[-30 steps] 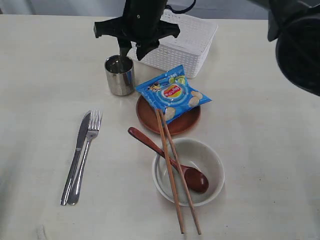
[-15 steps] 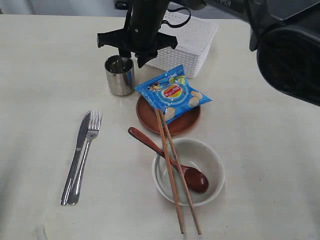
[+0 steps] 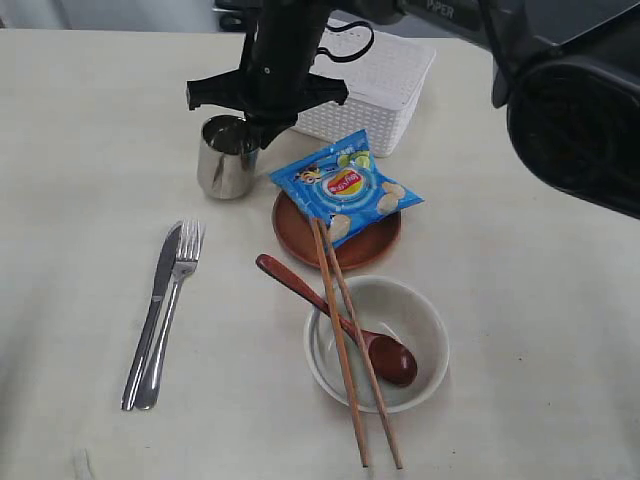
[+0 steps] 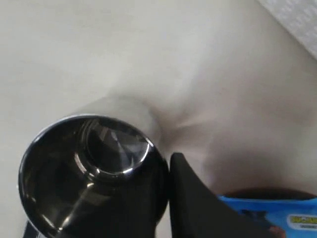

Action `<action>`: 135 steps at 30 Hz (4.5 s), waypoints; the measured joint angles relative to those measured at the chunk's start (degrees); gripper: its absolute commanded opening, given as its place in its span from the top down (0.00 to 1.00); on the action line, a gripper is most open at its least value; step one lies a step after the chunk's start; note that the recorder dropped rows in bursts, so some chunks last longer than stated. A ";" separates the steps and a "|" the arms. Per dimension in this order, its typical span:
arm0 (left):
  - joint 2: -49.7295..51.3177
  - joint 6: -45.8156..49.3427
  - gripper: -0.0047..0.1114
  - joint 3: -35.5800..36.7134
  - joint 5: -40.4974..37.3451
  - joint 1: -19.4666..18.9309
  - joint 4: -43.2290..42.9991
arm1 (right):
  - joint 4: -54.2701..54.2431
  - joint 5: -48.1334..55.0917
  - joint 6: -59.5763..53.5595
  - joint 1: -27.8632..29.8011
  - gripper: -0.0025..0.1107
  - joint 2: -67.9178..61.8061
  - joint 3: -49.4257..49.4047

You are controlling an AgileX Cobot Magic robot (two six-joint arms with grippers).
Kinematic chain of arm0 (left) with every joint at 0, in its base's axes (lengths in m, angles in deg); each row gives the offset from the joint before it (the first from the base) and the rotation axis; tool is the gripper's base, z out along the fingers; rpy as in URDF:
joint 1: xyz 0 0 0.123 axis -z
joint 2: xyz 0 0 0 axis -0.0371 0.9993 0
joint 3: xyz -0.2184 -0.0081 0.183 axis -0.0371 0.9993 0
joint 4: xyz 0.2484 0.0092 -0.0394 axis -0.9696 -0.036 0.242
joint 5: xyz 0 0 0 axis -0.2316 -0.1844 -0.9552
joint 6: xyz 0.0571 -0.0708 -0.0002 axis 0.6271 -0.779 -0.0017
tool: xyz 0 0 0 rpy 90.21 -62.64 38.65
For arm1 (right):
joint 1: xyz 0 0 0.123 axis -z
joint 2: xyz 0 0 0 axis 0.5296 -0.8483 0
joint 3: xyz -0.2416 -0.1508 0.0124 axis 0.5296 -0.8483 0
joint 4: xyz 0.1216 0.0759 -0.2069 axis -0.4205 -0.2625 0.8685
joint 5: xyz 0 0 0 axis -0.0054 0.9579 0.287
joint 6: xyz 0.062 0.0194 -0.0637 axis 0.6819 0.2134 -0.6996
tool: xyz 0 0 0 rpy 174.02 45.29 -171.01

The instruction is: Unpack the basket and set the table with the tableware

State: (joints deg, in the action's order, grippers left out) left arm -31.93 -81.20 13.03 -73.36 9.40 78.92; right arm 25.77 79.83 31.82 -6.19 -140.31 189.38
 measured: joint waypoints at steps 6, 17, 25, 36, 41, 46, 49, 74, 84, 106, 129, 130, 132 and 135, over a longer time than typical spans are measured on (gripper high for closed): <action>0.00 0.00 0.96 0.00 0.00 0.00 0.00 | 0.35 2.93 -2.54 -2.60 0.98 -0.22 0.00; 0.00 0.00 0.96 0.00 0.00 0.00 0.00 | 6.34 3.94 -1.63 -4.07 0.66 0.10 0.22; 0.00 0.00 0.96 0.00 0.00 0.00 0.00 | 6.38 4.30 -0.53 -4.07 0.62 1.92 0.22; 0.00 0.00 0.96 0.00 0.00 0.00 0.00 | 6.49 7.68 -0.53 -4.42 0.79 13.12 0.22; 0.00 0.00 0.96 0.00 0.00 0.00 0.00 | 6.62 7.68 -0.65 -6.02 0.98 17.65 -1.76; 0.00 0.00 0.96 0.00 0.00 0.00 0.00 | 7.33 7.93 -0.65 -7.27 0.98 29.31 -10.46; 0.00 0.00 0.96 0.00 0.00 0.00 0.00 | 9.60 7.93 0.08 -6.72 0.98 35.19 -15.11; 0.00 0.00 0.96 0.00 0.00 0.00 0.00 | -4.26 -15.18 -19.16 25.54 0.98 75.18 -67.06; 0.00 0.00 0.96 0.00 0.00 0.00 0.00 | -4.50 -26.47 -20.94 25.54 0.98 98.28 -76.19; 0.00 0.00 0.96 0.00 0.00 0.00 0.00 | -4.50 -26.35 -21.05 25.54 0.98 122.52 -78.22; 0.00 0.00 0.96 0.00 0.00 0.00 0.00 | -4.50 -26.35 -21.05 25.54 0.98 132.77 -80.89; 0.00 0.00 0.96 0.00 0.00 0.00 0.00 | -4.50 -26.35 -21.05 25.54 0.98 134.08 -82.01; 0.00 0.00 0.96 0.00 0.00 0.00 0.00 | -4.50 -26.35 -21.05 25.54 0.98 134.86 -83.86; 0.00 0.00 0.96 0.00 0.00 0.00 0.00 | -4.50 -26.35 -21.05 25.54 0.98 134.86 -86.03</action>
State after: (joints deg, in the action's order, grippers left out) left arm -31.93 -81.20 13.03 -73.36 9.40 78.92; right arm 21.27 53.48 10.78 19.35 -5.45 103.36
